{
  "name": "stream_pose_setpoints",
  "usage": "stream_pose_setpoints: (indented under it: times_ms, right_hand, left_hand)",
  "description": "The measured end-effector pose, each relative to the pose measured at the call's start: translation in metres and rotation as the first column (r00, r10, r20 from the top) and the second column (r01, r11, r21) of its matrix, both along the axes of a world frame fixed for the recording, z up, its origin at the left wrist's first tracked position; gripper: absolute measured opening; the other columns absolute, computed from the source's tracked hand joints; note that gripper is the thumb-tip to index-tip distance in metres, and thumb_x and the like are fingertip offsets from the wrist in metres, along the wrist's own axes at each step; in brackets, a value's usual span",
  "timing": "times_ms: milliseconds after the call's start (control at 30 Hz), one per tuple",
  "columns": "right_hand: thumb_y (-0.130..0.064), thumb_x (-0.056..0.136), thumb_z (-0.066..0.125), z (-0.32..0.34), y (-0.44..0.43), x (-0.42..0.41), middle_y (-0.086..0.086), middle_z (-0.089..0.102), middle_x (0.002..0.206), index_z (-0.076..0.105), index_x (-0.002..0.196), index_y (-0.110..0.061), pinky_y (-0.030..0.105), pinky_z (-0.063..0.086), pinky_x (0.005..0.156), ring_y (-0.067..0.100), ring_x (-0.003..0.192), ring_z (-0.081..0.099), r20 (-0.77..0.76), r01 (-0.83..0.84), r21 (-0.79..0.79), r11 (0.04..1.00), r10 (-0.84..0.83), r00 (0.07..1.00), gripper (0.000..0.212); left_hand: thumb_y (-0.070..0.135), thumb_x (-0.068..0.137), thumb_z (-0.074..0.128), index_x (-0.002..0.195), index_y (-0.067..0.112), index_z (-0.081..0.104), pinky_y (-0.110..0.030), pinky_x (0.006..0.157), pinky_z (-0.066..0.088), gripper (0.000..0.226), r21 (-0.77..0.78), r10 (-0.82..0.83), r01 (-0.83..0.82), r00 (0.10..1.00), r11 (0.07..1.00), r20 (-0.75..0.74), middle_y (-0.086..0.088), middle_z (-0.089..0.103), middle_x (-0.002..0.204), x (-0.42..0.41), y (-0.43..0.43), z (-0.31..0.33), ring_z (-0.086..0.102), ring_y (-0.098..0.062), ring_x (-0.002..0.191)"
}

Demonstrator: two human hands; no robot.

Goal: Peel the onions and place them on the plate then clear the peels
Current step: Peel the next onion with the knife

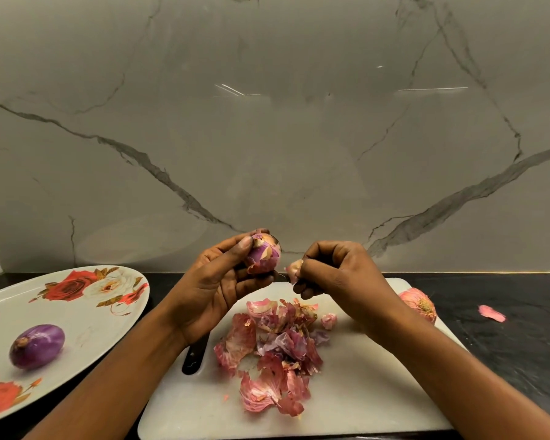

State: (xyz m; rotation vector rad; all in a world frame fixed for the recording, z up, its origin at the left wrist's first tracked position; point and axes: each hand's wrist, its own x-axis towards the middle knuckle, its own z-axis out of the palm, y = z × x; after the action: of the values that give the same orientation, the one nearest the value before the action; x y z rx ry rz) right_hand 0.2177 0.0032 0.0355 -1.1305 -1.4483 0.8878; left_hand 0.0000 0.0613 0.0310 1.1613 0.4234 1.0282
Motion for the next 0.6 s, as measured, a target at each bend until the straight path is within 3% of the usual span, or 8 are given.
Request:
stream_pose_setpoints:
  times_ms: [167, 300, 367, 533, 600]
  right_hand:
    - [-0.005, 0.087, 0.083, 0.0007, -0.0026, -0.0007, 0.015, 0.077, 0.080, 0.070, 0.092, 0.005, 0.026, 0.060, 0.063, 0.021, 0.070, 0.076, 0.030, -0.020, -0.033, 0.999, 0.021, 0.999, 0.018]
    - [-0.007, 0.085, 0.085, 0.0039, -0.0065, -0.0025, 0.016, 0.078, 0.086, 0.074, 0.097, -0.004, 0.030, 0.062, 0.066, 0.029, 0.076, 0.077, 0.025, -0.092, -0.037, 0.995, 0.093, 0.995, 0.017]
    - [-0.012, 0.086, 0.085, 0.0043, -0.0069, -0.0028, 0.014, 0.078, 0.087, 0.076, 0.098, -0.005, 0.031, 0.063, 0.069, 0.027, 0.077, 0.077, 0.018, -0.091, -0.023, 0.996, 0.091, 0.996, 0.016]
    - [-0.017, 0.092, 0.080, 0.0020, -0.0039, -0.0039, 0.009, 0.079, 0.085, 0.076, 0.102, -0.005, 0.029, 0.063, 0.068, 0.020, 0.074, 0.076, 0.033, -0.063, -0.032, 0.998, 0.064, 0.997, 0.016]
    - [-0.013, 0.096, 0.075, 0.0009, -0.0029, -0.0042, 0.007, 0.079, 0.084, 0.075, 0.103, -0.004, 0.028, 0.063, 0.068, 0.018, 0.072, 0.075, 0.039, -0.073, -0.042, 0.996, 0.075, 0.996, 0.012]
  left_hand:
    - [0.041, 0.058, 0.102, 0.126, 0.013, 0.075, -0.033, 0.081, 0.065, 0.078, 0.013, 0.052, -0.051, 0.999, 0.999, -0.006, -0.020, 0.073, 0.126, -0.0005, -0.0010, 0.0012, 0.076, -0.033, 0.105]
    - [0.022, 0.075, 0.092, 0.129, 0.010, 0.067, -0.032, 0.078, 0.065, 0.061, 0.039, 0.094, -0.092, 0.994, 0.995, -0.048, -0.021, 0.071, 0.128, 0.0015, -0.0024, 0.0006, 0.075, -0.035, 0.106]
    - [0.020, 0.069, 0.090, 0.125, 0.011, 0.068, -0.031, 0.077, 0.065, 0.060, 0.065, 0.111, -0.107, 0.991, 0.992, -0.076, -0.020, 0.073, 0.125, 0.0016, -0.0025, 0.0003, 0.076, -0.036, 0.106]
    - [0.033, 0.047, 0.107, 0.118, 0.016, 0.074, -0.034, 0.080, 0.065, 0.081, 0.115, 0.127, -0.113, 0.984, 0.987, -0.122, -0.018, 0.073, 0.123, -0.0008, -0.0026, -0.0014, 0.074, -0.039, 0.110]
    - [0.030, 0.051, 0.106, 0.120, 0.014, 0.072, -0.034, 0.081, 0.065, 0.079, 0.120, 0.124, -0.109, 0.984, 0.987, -0.131, -0.020, 0.073, 0.124, -0.0005, -0.0030, -0.0015, 0.074, -0.039, 0.110]
